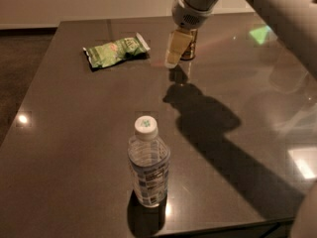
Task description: Pick green jalapeno chip bag
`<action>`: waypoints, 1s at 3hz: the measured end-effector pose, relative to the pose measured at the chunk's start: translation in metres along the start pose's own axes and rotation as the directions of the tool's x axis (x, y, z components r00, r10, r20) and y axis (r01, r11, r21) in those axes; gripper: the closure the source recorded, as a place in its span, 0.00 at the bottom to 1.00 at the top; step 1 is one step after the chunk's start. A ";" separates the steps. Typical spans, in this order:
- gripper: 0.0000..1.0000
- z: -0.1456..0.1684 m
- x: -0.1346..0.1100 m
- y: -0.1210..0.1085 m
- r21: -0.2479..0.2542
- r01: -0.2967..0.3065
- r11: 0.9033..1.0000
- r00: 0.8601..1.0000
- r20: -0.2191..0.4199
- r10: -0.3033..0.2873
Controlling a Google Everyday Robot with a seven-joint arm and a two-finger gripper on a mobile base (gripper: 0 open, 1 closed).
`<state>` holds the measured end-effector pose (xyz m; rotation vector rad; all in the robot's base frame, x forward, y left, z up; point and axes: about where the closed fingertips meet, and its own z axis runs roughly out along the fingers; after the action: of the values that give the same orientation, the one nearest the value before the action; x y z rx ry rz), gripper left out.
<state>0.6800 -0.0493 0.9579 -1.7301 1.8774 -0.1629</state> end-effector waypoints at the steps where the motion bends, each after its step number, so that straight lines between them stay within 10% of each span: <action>1: 0.00 0.024 -0.015 -0.013 -0.018 0.010 1.000 1.000 0.023 -0.010; 3: 0.00 0.071 -0.050 -0.015 -0.063 0.033 0.997 0.998 0.062 -0.029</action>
Offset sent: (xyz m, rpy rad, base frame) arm 0.0570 0.0650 -0.0301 0.0461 0.0451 0.0773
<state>0.7272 0.0158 0.9217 -1.7878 1.8308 -0.0619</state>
